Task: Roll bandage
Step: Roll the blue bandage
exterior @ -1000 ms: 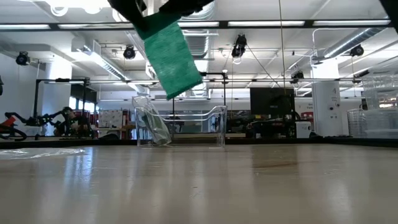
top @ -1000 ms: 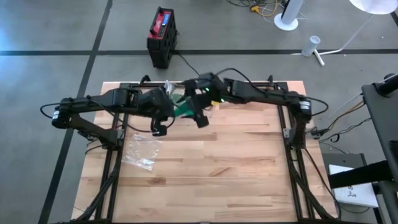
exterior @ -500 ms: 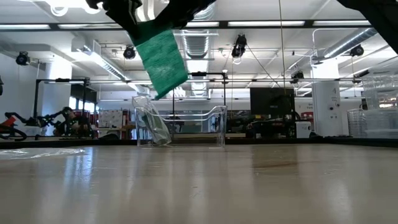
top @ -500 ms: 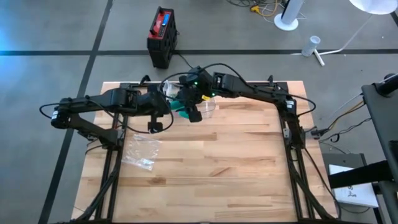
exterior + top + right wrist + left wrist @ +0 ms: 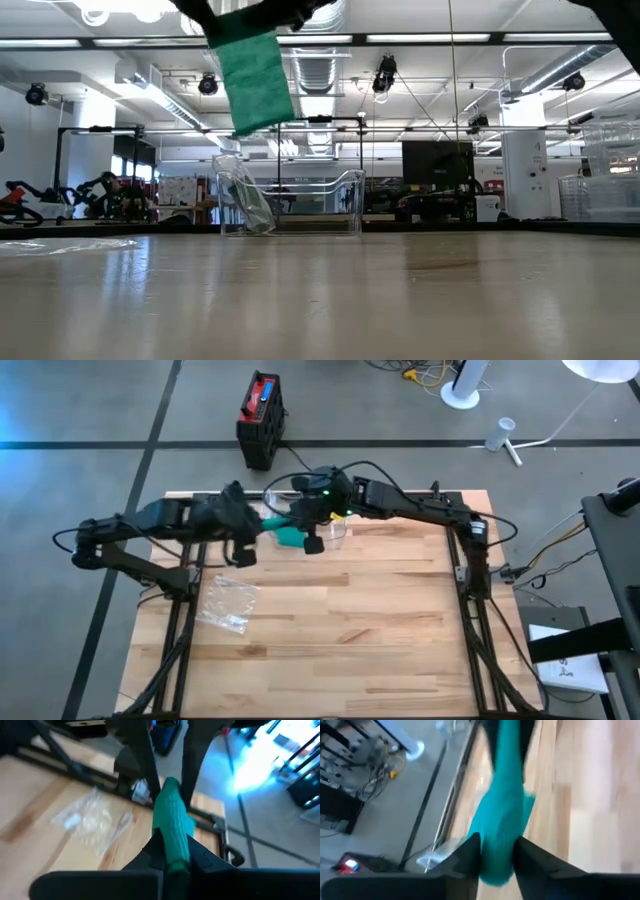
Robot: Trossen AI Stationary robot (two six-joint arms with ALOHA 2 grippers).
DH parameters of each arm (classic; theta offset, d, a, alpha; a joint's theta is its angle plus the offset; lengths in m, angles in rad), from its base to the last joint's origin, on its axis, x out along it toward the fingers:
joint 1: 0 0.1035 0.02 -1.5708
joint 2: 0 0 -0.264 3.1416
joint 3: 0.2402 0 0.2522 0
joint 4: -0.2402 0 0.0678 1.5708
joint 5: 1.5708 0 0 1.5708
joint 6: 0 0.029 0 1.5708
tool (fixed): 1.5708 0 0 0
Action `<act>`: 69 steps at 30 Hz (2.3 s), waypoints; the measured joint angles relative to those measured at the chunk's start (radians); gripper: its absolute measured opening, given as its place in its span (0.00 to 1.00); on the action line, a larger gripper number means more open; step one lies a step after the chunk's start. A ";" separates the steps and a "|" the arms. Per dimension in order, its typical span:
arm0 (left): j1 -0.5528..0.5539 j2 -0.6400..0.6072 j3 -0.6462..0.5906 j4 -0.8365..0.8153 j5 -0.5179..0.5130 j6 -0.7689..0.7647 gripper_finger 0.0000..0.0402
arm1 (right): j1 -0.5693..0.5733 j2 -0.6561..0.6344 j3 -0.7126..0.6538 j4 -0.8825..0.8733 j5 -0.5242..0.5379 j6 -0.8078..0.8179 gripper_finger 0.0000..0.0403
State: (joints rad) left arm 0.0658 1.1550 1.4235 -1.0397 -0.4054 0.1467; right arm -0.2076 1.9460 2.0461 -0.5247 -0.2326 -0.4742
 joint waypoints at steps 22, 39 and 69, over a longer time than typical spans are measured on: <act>-0.004 0.008 -0.106 0.521 0.475 -0.028 0.53 | 0.230 -0.362 -0.595 0.562 0.377 -0.029 0.02; -0.002 0.041 -0.077 0.492 0.608 -0.285 0.46 | 0.329 -0.366 -0.595 0.561 0.567 -0.470 0.02; 0.002 0.059 -0.077 0.433 0.573 -0.057 0.07 | 0.331 -0.362 -0.594 0.448 0.494 -0.033 0.44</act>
State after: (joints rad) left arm 0.0680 1.2144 1.3460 -0.6068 0.1672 0.0899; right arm 0.1230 1.5845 1.4521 -0.0772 0.2617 -0.5070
